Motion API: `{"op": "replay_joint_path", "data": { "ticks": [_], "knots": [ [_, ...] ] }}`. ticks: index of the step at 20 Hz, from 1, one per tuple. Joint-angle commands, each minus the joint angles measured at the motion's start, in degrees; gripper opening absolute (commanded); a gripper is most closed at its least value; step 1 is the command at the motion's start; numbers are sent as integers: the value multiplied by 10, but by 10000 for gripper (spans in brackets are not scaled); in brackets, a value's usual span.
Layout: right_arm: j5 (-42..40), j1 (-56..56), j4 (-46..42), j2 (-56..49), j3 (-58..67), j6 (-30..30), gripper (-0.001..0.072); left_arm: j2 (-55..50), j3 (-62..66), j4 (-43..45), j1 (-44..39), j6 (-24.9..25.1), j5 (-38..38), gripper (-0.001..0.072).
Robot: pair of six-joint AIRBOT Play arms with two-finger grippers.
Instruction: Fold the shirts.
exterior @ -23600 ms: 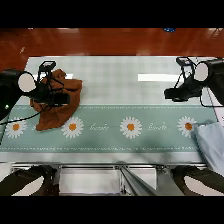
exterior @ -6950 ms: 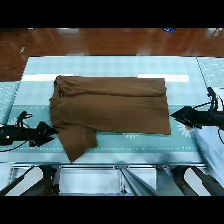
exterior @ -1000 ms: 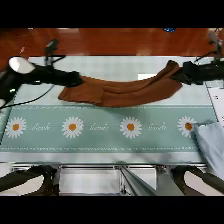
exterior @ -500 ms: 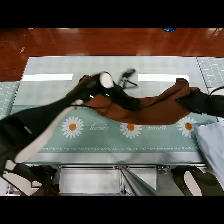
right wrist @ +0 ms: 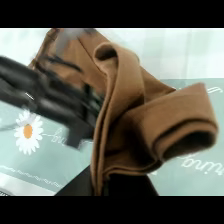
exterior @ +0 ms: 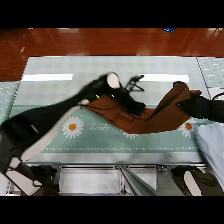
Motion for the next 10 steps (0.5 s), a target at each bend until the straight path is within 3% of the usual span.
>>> {"op": "replay_joint_path", "data": {
  "ticks": [1,6,10],
  "knots": [
    [-28,0,57,-25,0,-11,20,85,-10,92,99,14,-67,21],
    [-207,138,102,-141,0,-21,20,319,-120,164,306,15,-58,21],
    [-341,298,110,-311,61,-21,20,492,-258,167,461,36,-39,21]
  ]
}}
